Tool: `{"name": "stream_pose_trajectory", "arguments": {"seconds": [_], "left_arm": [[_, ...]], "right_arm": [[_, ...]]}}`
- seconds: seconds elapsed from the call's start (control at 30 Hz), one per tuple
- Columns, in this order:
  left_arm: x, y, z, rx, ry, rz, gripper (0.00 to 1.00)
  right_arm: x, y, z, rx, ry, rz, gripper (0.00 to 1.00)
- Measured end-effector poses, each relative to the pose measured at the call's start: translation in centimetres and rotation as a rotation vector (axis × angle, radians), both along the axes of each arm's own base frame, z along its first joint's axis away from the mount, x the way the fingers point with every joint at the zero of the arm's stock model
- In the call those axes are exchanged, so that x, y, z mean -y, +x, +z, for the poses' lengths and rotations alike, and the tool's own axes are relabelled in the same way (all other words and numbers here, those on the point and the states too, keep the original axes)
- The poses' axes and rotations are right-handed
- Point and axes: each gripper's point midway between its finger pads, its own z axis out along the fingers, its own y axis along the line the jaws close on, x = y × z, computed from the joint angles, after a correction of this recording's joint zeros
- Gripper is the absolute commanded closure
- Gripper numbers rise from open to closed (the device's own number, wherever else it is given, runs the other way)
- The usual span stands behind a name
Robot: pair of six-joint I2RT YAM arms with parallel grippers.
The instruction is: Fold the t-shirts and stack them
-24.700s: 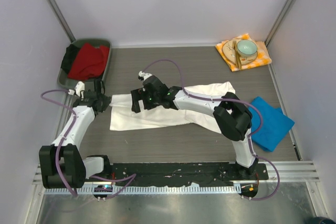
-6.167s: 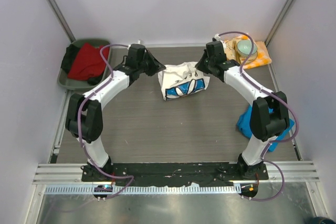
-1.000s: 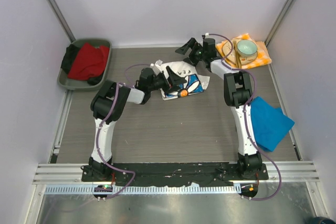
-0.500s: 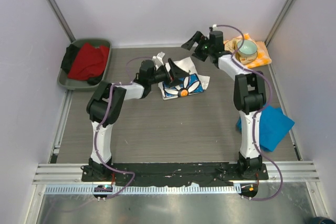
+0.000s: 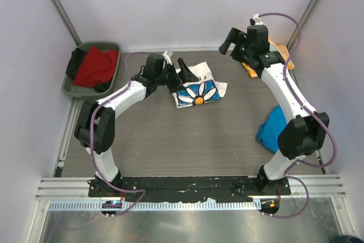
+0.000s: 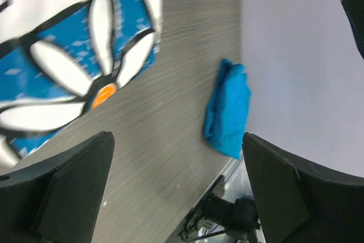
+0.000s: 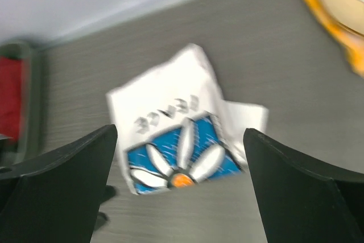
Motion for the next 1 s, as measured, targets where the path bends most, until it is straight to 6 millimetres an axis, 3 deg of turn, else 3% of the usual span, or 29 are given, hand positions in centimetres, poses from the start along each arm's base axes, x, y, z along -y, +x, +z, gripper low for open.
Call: {"name": "stream_pose_trajectory", "arguments": {"seconds": [0.13, 0.23, 0.43, 0.6, 0.73, 0.83, 1.0], "left_arm": [[-2.1, -1.4, -2.7, -0.09, 0.129, 0.054, 0.0], [-3.6, -3.3, -4.1, -0.138, 0.181, 0.073, 0.0], [-5.8, -7.7, -5.9, -0.19, 0.21, 0.075, 0.0], [-6.6, -11.7, -8.0, -0.231, 0.223, 0.063, 0.0], [-7.0, -13.3, -9.6, -0.257, 0.225, 0.06, 0.0], [-7.3, -14.0, -10.6, -0.271, 0.225, 0.056, 0.0], [-6.9, -14.3, -11.4, -0.274, 0.203, 0.041, 0.0]], "right_arm": [[5.3, -4.8, -3.7, -0.158, -0.165, -0.197, 0.0], [9.0, -9.2, -5.3, -0.254, -0.266, -0.324, 0.0], [12.7, -16.8, -8.0, -0.403, -0.331, -0.488, 0.0], [14.1, -22.8, -13.6, -0.588, -0.345, -0.581, 0.0], [14.2, -26.7, -16.1, -0.652, -0.299, -0.622, 0.0], [14.1, -27.9, -16.8, -0.656, -0.257, -0.638, 0.0], [13.8, -28.3, -18.1, -0.67, -0.234, -0.641, 0.0]]}}
